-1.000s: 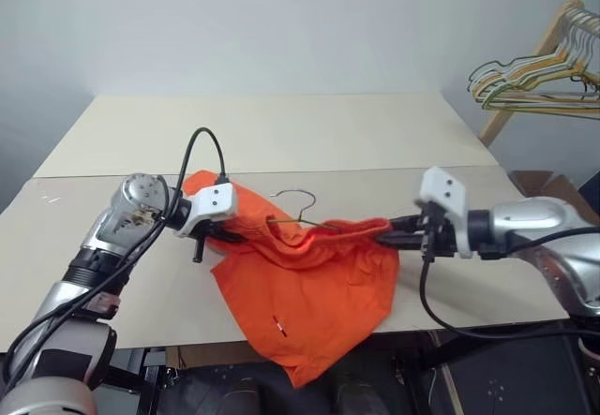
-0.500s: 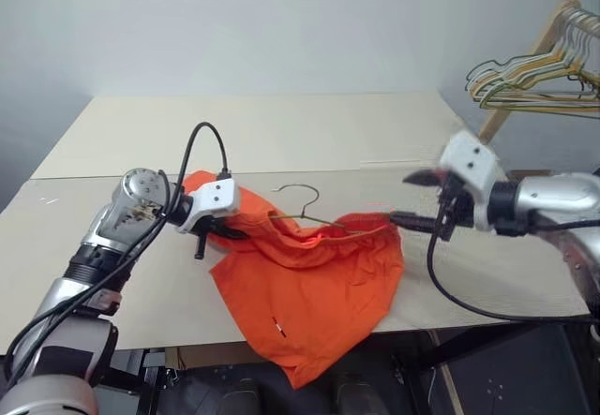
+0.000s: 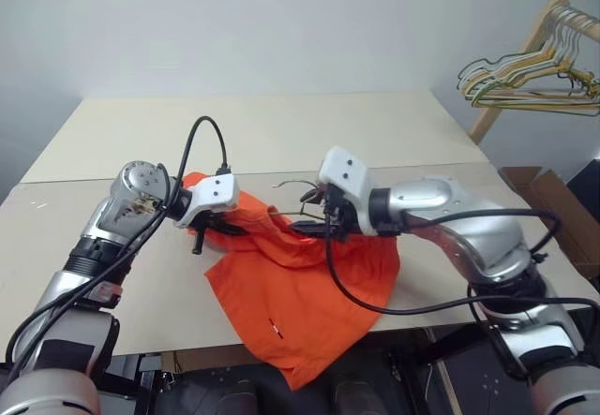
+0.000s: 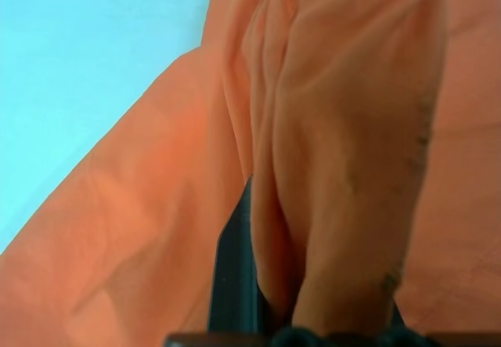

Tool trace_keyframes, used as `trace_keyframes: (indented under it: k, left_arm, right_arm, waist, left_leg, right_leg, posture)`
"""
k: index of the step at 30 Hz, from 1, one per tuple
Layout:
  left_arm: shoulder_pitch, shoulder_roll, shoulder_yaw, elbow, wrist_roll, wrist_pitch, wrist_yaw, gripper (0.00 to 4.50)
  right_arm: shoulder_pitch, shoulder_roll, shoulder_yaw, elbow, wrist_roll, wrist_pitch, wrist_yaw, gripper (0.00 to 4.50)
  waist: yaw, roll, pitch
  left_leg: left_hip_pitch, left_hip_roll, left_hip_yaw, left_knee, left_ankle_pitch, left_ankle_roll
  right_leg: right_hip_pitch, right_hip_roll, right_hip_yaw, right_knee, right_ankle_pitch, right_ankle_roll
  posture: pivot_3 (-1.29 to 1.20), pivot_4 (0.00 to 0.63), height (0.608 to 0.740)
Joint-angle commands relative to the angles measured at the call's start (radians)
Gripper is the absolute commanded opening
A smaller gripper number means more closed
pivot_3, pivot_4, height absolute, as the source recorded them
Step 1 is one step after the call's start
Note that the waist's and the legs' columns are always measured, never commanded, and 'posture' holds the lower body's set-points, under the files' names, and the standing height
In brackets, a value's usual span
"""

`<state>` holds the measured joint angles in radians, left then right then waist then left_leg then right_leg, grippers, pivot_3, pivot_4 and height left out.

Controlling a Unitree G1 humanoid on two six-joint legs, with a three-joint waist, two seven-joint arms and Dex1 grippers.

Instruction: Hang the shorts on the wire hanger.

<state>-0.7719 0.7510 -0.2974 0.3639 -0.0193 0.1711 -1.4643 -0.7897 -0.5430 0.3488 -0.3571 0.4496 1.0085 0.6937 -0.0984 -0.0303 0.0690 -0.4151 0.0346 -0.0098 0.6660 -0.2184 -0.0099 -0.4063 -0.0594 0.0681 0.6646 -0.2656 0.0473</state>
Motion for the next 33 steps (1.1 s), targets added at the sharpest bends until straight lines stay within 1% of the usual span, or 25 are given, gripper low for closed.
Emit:
trace_keyframes:
  k: [1, 2, 6, 7, 10, 11, 12, 13, 15, 17, 21, 25, 27, 30, 32, 33]
  left_arm:
    - [-0.017, 0.017, 0.025, -0.03, -0.009, -0.005, -0.002, 0.0]
    - [-0.015, 0.018, 0.027, -0.031, -0.01, -0.004, -0.002, 0.0]
    - [-0.011, 0.021, 0.034, -0.039, -0.018, 0.001, -0.003, 0.0]
    - [-0.01, 0.02, 0.037, -0.041, -0.023, 0.004, -0.003, 0.0]
    - [-0.012, 0.017, 0.044, -0.046, -0.036, 0.016, -0.008, 0.0]
    - [-0.014, 0.017, 0.047, -0.047, -0.045, 0.026, -0.015, 0.26]
    - [-0.022, 0.022, 0.055, -0.057, -0.068, 0.075, -0.035, 0.55]
    - [-0.027, 0.026, 0.06, -0.066, -0.085, 0.112, -0.05, 0.74]
    - [-0.043, 0.031, 0.076, -0.073, -0.11, 0.164, -0.061, 1.37]
    - [-0.05, 0.04, 0.09, -0.072, -0.127, 0.177, -0.072, 2.0]
    - [-0.037, 0.092, 0.098, -0.046, -0.118, 0.112, -0.11, 3.21]
    - [-0.014, 0.118, 0.081, -0.002, -0.064, 0.011, -0.081, 4.4]
    - [-0.009, 0.118, 0.069, 0.038, -0.039, -0.037, -0.068, 4.46]
    - [-0.006, 0.1, 0.069, 0.073, -0.025, -0.055, -0.049, 4.46]
    - [-0.005, 0.09, 0.059, 0.096, 0.002, -0.082, -0.022, 4.06]
    - [-0.008, 0.087, 0.054, 0.11, 0.017, -0.099, -0.01, 3.73]
  right_arm:
    - [-0.036, 0.004, -0.007, 0.011, -0.018, -0.035, 0.026, 1.94]
    - [-0.035, 0.002, -0.003, 0.014, -0.022, -0.043, 0.036, 1.63]
    - [-0.024, -0.005, 0.013, 0.029, -0.058, -0.106, 0.076, 0.13]
    - [-0.021, -0.007, 0.015, 0.04, -0.07, -0.135, 0.089, 0.02]
    - [-0.008, -0.005, 0.012, 0.07, -0.096, -0.225, 0.125, 0.02]
    - [0.001, -0.004, 0.006, 0.082, -0.103, -0.267, 0.142, 0.0]
    - [0.009, -0.009, 0.002, 0.098, -0.11, -0.317, 0.17, 0.0]
    - [0.015, -0.014, 0.0, 0.109, -0.115, -0.35, 0.19, 0.0]
    - [0.026, -0.032, 0.001, 0.135, -0.132, -0.423, 0.241, 0.0]
    - [0.035, -0.044, 0.0, 0.153, -0.144, -0.474, 0.279, 0.0]
    - [0.037, -0.054, -0.014, 0.184, -0.151, -0.531, 0.33, 0.0]
    - [0.036, -0.057, -0.031, 0.195, -0.151, -0.548, 0.354, 0.0]
    - [0.038, -0.059, -0.039, 0.193, -0.149, -0.55, 0.362, 0.0]
    - [0.038, -0.059, -0.049, 0.19, -0.147, -0.543, 0.368, 0.0]
    - [0.04, -0.061, -0.057, 0.187, -0.147, -0.538, 0.372, 0.0]
    - [0.04, -0.063, -0.061, 0.186, -0.148, -0.536, 0.374, 0.0]
  waist:
    - [0.0, 0.0, 0.0]
    - [0.0, 0.0, 0.0]
    - [-0.003, 0.0, 0.0]
    - [-0.003, 0.0, 0.0]
    - [-0.002, 0.0, 0.0]
    - [-0.002, 0.0, 0.0]
    - [-0.002, 0.0, 0.0]
    - [-0.003, 0.0, -0.001]
    - [-0.003, 0.0, -0.001]
    - [-0.003, 0.0, -0.001]
    - [-0.006, 0.0, -0.001]
    - [-0.005, 0.0, -0.001]
    - [-0.003, 0.0, -0.001]
    - [0.001, 0.0, -0.001]
    - [0.003, -0.001, -0.001]
    - [0.002, -0.001, -0.001]
  left_leg:
    - [0.0, 0.0, 0.0, 0.0, 0.0, 0.0]
    - [0.0, 0.0, 0.0, 0.0, 0.0, 0.0]
    - [0.0, 0.0, 0.0, 0.0, 0.0, 0.0]
    - [0.0, 0.0, 0.0, 0.0, 0.0, 0.0]
    - [0.0, 0.0, 0.0, 0.0, 0.0, 0.0]
    - [0.0, 0.0, 0.0, 0.0, 0.0, 0.0]
    - [0.0, 0.0, -0.001, 0.0, 0.0, 0.0]
    - [0.0, 0.0, -0.001, 0.0, 0.0, 0.0]
    - [0.0, 0.0, -0.001, 0.0, 0.0, 0.0]
    - [0.0, 0.0, -0.001, 0.0, 0.0, 0.0]
    - [0.001, 0.0, -0.001, 0.0, 0.0, 0.0]
    - [0.001, 0.0, -0.001, 0.0, 0.0, 0.0]
    - [0.001, 0.0, -0.001, 0.0, 0.0, 0.0]
    - [0.001, 0.0, -0.001, 0.0, 0.0, 0.0]
    - [0.001, 0.0, -0.001, 0.0, 0.0, 0.0]
    - [0.001, 0.0, -0.001, 0.0, 0.0, 0.0]
  right_leg:
    - [0.0, 0.0, 0.0, 0.0, 0.0, 0.0]
    - [0.0, 0.0, 0.0, 0.0, 0.0, 0.0]
    - [0.0, 0.0, 0.0, 0.0, 0.0, 0.0]
    - [0.0, 0.0, 0.0, 0.0, 0.0, 0.0]
    - [0.0, 0.0, 0.0, 0.0, 0.0, 0.0]
    - [0.0, 0.0, 0.0, 0.0, 0.0, 0.0]
    - [0.0, 0.0, 0.0, 0.0, 0.0, 0.0]
    - [0.0, 0.0, 0.0, 0.0, 0.0, 0.0]
    - [0.0, 0.0, -0.001, 0.0, 0.0, 0.0]
    - [0.0, 0.0, -0.001, -0.001, 0.0, 0.0]
    - [0.0, 0.0, -0.001, 0.0, 0.0, 0.0]
    - [0.0, 0.0, -0.001, -0.001, 0.0, 0.0]
    - [0.0, 0.0, -0.001, -0.001, 0.0, 0.0]
    - [0.0, 0.0, -0.001, -0.001, 0.0, 0.0]
    - [0.0, 0.0, -0.001, 0.0, 0.0, 0.0]
    - [0.001, 0.0, -0.001, 0.0, 0.0, 0.0]
  posture:
    - [-0.08, 0.005, 0.74]
    - [-0.08, 0.004, 0.74]
    - [-0.07, 0.001, 0.74]
    - [-0.07, 0.0, 0.74]
    - [-0.07, 0.0, 0.74]
    - [-0.07, 0.0, 0.74]
    - [-0.07, 0.0, 0.74]
    - [-0.07, 0.0, 0.74]
    - [-0.07, 0.0, 0.74]
    - [-0.07, 0.0, 0.74]
    - [-0.06, 0.0, 0.74]
    - [-0.06, 0.0, 0.74]
    - [-0.06, 0.0, 0.74]
    - [-0.06, 0.0, 0.74]
    - [-0.06, 0.0, 0.74]
    - [-0.07, 0.001, 0.74]
